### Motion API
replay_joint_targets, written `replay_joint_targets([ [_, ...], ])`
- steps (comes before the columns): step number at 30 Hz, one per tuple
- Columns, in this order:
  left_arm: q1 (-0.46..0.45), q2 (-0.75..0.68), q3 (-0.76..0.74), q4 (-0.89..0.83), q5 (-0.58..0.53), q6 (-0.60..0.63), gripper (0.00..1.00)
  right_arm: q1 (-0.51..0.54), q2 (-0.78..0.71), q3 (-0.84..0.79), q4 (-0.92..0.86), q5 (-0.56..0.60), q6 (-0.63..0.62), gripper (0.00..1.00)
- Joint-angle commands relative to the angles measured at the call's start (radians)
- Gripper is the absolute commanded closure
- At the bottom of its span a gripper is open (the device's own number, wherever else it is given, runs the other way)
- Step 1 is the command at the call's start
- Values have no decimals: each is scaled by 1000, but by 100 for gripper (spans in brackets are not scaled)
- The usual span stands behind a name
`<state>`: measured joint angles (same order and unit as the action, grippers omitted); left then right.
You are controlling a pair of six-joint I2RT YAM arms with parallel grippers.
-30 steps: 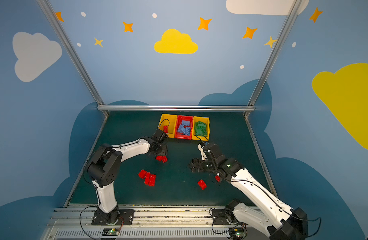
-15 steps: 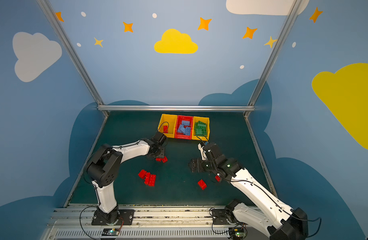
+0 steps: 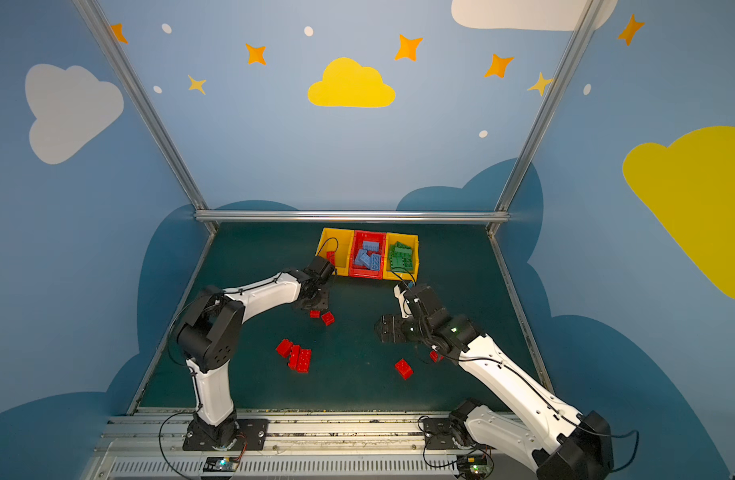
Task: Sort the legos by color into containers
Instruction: 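Carry the red brick with the left gripper into the yellow bin and release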
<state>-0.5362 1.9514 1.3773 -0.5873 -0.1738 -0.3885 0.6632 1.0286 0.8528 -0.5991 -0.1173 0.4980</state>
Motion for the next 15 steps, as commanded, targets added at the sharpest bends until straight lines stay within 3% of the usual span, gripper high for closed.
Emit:
replay_joint_targets([
  [1, 14, 48, 165, -96, -37, 41, 82, -25, 18, 15, 31, -12, -4, 9],
  [5, 27, 163, 431, -181, -46, 76, 81, -70, 40, 30, 37, -37, -14, 9],
  [15, 97, 663, 1327, -452, -65, 139, 78, -183, 116, 62, 54, -110, -51, 9],
])
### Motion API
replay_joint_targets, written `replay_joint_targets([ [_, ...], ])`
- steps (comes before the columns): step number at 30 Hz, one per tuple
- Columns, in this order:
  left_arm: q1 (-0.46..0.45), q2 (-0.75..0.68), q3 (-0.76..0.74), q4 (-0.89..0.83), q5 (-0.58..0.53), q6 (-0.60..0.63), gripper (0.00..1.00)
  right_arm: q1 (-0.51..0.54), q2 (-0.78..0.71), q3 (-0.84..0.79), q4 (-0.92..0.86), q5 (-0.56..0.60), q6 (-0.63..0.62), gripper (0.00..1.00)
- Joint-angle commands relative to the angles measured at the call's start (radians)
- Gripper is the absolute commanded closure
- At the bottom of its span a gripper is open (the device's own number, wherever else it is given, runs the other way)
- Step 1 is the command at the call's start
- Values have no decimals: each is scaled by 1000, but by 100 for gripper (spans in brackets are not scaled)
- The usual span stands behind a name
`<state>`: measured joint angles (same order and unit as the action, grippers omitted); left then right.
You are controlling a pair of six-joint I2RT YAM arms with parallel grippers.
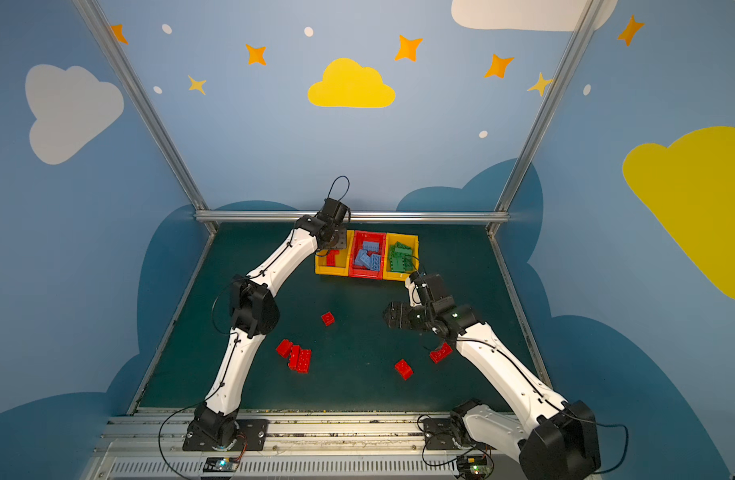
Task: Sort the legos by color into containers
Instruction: 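Carry the red brick with the left gripper into the yellow bin and release, then move the left gripper to a small red brick and grasp it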
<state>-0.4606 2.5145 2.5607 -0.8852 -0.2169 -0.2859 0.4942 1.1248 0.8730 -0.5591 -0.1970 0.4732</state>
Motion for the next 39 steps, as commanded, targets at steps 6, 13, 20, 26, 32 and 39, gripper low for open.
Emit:
replay_joint_targets([
  [6, 50, 120, 130, -36, 41, 57, 37, -41, 81, 91, -2, -34, -43, 9],
  [13, 48, -4, 23, 13, 150, 53, 18, -44, 106, 118, -6, -86, -62, 9],
  [20, 7, -286, -358, 80, 144, -14, 18, -39, 34, 93, -19, -105, -58, 9],
  [26, -68, -636, -986, 284, 103, -133, 18, -9, -48, 16, -40, -79, -38, 9],
  [32, -205, -882, -1427, 397, 16, -290, 18, 57, -141, -70, -56, -19, -1, 9],
  [39, -295, -991, -1619, 447, -48, -425, 18, 109, -197, -135, -41, -2, 36, 9],
])
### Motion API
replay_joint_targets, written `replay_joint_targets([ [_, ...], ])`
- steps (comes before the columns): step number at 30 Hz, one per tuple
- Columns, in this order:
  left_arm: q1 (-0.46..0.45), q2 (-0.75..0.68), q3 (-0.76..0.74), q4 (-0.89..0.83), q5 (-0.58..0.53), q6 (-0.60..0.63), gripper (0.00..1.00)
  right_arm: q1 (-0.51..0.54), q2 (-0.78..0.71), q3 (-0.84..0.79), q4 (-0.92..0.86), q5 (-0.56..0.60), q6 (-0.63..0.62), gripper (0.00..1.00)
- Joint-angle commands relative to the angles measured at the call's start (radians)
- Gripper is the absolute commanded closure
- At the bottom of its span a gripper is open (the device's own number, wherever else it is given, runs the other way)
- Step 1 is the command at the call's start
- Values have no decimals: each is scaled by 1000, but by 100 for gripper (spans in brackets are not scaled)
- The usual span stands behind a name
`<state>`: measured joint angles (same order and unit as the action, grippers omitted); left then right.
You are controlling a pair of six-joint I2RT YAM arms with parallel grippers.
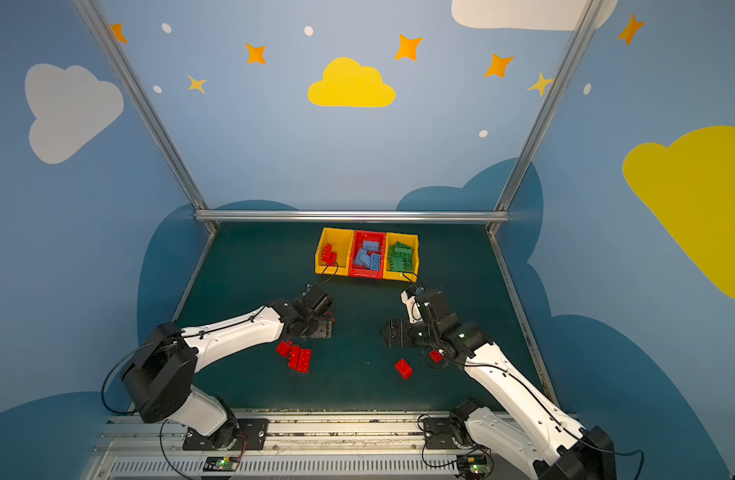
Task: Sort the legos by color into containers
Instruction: 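Move the left gripper to a small red brick and grasp it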
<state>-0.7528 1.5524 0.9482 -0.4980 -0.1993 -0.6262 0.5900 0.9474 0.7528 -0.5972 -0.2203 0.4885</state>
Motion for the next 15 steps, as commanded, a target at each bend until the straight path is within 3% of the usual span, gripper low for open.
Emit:
replay_joint_targets([
  [1, -6, -28, -6, 60, -67, -92, 18, 18, -22, -18, 0, 18, 20, 9],
  [6, -11, 36, 36, 62, -65, -106, 18, 25, -38, -22, -17, 27, 10, 9],
  [15, 2, 259, 242, -43, -108, -146, 20, 24, -100, -40, -26, 71, 4, 9],
])
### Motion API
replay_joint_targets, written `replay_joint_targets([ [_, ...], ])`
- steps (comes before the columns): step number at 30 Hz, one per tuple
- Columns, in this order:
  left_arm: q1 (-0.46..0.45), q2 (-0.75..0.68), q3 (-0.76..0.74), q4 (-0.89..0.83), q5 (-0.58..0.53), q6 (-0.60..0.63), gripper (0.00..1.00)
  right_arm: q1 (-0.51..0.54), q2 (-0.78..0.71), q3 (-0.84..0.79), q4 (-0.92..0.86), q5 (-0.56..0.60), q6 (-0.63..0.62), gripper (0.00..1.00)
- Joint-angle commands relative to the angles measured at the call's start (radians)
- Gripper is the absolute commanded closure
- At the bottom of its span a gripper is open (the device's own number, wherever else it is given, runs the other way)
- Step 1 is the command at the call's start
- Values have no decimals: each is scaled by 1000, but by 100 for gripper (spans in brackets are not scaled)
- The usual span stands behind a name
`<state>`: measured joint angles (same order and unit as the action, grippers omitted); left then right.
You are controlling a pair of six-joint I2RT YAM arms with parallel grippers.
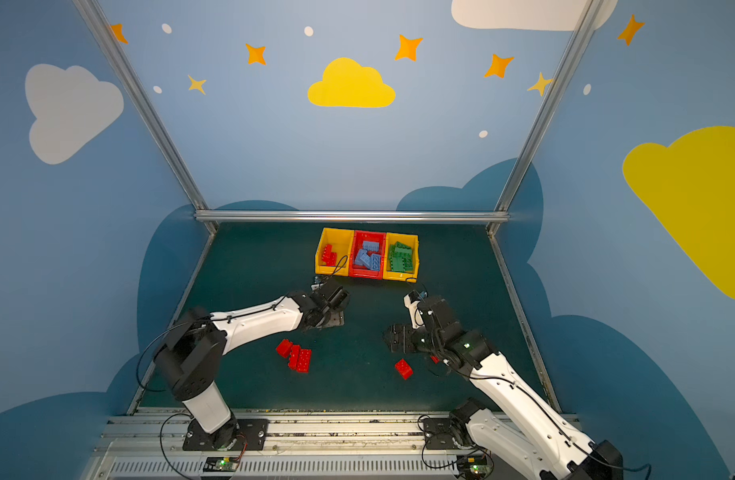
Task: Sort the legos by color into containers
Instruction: 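Move the left gripper to a small red brick and grasp it, then carry the red brick with the left gripper into the yellow bin and release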
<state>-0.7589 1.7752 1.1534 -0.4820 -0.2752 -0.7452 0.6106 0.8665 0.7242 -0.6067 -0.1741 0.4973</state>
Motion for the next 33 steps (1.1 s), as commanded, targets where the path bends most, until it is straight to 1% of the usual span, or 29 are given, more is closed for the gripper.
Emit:
replay_joint_targets([
  [1, 14, 54, 50, -65, -28, -32, 21, 2, -20, -12, -17, 25, -6, 9],
  [5, 42, 100, 63, -74, -12, -61, 24, 1, -14, -4, -16, 15, -17, 9],
  [12, 56, 130, 51, -57, 7, -79, 34, -6, 3, 9, -8, 7, -39, 9],
  [14, 58, 145, 57, -57, 10, -79, 39, -9, 9, 9, -3, 0, -42, 9],
  [16, 59, 157, 64, -59, 18, -80, 48, -12, 16, 10, 0, -6, -43, 9],
  [18, 59, 163, 69, -69, 26, -83, 54, -13, 17, 13, -2, -9, -46, 9],
  [22, 53, 153, 54, -74, 34, -92, 56, -18, 16, 16, -6, -11, -50, 9],
  [26, 55, 144, 51, -93, 12, -89, 72, -24, 21, 18, -2, -13, -47, 9],
  [30, 66, 147, 120, -155, -25, -44, 78, -27, 23, 31, -6, -16, -51, 9],
  [33, 89, 165, 234, -208, -44, 17, 78, -37, 30, 48, -11, -14, -55, 9],
])
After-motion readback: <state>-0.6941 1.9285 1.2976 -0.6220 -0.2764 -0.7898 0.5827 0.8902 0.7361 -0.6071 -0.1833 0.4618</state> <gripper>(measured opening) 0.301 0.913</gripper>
